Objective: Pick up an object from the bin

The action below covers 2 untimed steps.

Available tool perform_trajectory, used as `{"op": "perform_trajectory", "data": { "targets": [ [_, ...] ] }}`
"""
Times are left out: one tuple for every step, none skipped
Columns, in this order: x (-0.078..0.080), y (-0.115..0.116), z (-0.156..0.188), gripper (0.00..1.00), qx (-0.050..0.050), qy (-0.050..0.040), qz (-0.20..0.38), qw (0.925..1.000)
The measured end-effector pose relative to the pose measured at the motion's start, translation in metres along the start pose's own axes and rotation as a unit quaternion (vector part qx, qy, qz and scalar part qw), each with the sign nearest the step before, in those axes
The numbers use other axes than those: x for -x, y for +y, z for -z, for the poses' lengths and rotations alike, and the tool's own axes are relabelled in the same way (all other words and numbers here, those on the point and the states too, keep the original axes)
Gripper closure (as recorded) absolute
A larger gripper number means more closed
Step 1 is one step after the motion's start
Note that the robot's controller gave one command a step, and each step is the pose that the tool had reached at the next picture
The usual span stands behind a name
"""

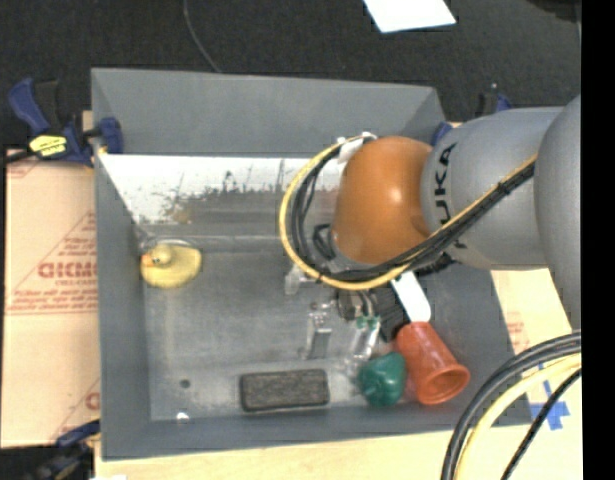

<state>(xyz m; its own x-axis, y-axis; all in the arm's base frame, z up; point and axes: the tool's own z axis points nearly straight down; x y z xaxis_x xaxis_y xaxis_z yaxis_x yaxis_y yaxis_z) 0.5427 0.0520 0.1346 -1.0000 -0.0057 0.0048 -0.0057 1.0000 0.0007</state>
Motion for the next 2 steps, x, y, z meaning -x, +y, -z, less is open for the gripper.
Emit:
{"op": "perform_trajectory", "data": {
  "targets": [
    [0.002, 0.0, 0.004, 0.0, 0.0, -0.0039, -0.001, 1.0],
    [-0.04, 0.033, -0.063, 0.0, 0.001, -0.0054, -0.088, 0.9961]
  ]
}}
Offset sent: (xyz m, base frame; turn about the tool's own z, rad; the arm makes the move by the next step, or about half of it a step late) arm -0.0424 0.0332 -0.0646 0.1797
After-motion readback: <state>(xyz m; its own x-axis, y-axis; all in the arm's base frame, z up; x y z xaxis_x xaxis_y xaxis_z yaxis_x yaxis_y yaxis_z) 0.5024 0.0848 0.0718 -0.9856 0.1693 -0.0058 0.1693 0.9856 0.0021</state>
